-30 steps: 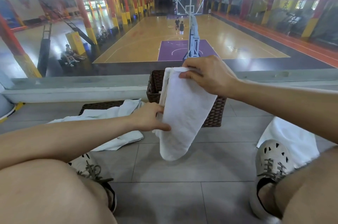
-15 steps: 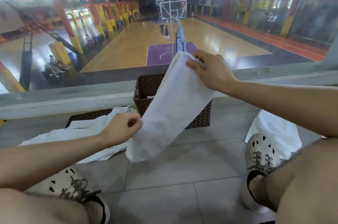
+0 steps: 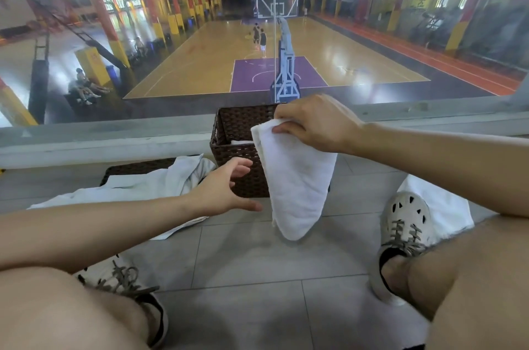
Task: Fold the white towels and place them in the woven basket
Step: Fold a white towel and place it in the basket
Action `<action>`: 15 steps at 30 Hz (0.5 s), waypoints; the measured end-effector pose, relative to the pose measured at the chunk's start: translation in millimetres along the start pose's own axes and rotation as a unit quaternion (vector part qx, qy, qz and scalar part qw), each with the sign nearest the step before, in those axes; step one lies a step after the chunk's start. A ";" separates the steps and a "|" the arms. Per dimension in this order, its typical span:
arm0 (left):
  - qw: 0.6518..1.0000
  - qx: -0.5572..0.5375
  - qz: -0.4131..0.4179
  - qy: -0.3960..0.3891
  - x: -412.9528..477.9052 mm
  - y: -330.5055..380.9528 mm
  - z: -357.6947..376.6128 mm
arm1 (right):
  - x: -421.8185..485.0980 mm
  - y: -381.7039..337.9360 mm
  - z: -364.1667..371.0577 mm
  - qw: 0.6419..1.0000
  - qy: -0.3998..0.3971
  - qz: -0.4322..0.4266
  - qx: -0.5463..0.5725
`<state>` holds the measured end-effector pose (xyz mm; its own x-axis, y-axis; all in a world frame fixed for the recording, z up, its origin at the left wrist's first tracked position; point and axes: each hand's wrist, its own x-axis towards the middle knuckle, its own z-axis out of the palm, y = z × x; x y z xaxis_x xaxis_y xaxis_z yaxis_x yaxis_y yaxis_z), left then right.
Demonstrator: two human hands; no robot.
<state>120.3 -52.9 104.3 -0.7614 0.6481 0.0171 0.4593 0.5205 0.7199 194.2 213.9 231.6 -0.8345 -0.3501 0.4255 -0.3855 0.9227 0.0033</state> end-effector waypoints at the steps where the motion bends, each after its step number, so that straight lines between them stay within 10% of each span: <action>1: 1.000 -0.006 0.009 0.005 3.8 5.5 2.5 | 1.3 -1.7 0.1 1.000 -0.001 -0.007 -0.004; 7: 0.997 -0.069 -0.020 -0.019 20.0 5.2 11.8 | 9.0 -9.8 -4.1 0.999 0.027 0.009 0.016; 15: 0.991 0.048 -0.120 -0.041 -20.7 -57.6 -29.4 | 24.2 33.3 5.1 0.955 0.101 0.237 0.145</action>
<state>96.2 -112.6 82.8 -0.8155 0.5410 -0.2057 0.3148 0.7128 0.6268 159.2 235.3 237.4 -0.8604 0.1620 0.4832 -0.0997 0.8763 -0.4713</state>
